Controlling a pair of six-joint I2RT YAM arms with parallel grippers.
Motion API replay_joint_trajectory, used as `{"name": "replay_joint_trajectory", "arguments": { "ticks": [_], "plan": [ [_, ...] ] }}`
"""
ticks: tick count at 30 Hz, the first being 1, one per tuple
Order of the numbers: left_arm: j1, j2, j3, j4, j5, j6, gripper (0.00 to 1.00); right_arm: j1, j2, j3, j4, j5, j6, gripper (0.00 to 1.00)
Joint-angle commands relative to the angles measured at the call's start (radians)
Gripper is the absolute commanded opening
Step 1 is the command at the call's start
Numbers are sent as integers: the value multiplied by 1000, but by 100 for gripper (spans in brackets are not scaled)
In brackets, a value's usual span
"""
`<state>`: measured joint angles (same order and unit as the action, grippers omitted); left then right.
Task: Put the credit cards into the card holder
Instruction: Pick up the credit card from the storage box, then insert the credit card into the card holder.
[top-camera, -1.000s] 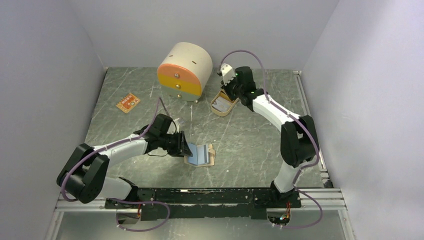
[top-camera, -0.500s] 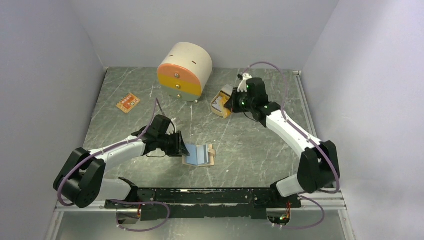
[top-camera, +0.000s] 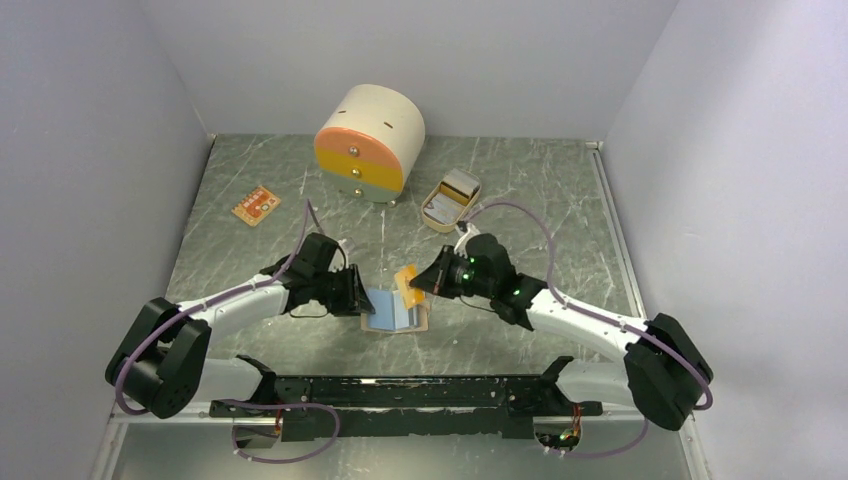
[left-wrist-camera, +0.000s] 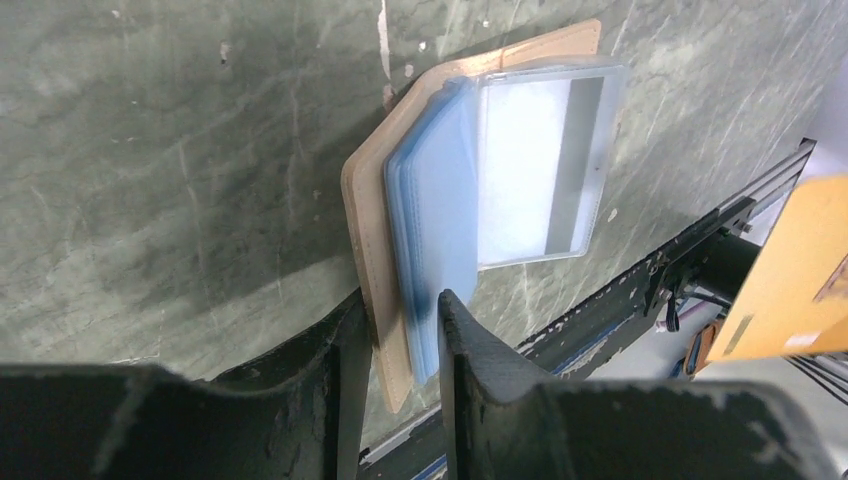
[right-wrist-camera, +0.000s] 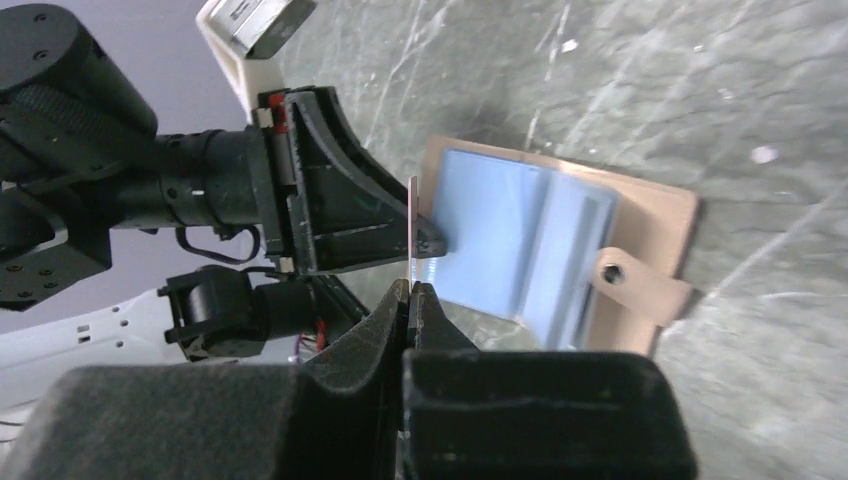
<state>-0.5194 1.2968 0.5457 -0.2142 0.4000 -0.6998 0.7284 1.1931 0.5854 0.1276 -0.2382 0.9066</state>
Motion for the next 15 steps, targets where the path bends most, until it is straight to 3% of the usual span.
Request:
{"name": "replay_joint_trajectory", "arguments": {
  "ticks": [1,9,15],
  "plan": [
    [19,-11,-16,8,-22,-13,35,92,28,-40,180,140,103,0],
    [36,-11,-44,20,-27,-12,35,128,184,-107,396,136,79,0],
    [42,-1,-65,43,-17,-13,26,128,288,-128,471,118,62,7]
  ]
}}
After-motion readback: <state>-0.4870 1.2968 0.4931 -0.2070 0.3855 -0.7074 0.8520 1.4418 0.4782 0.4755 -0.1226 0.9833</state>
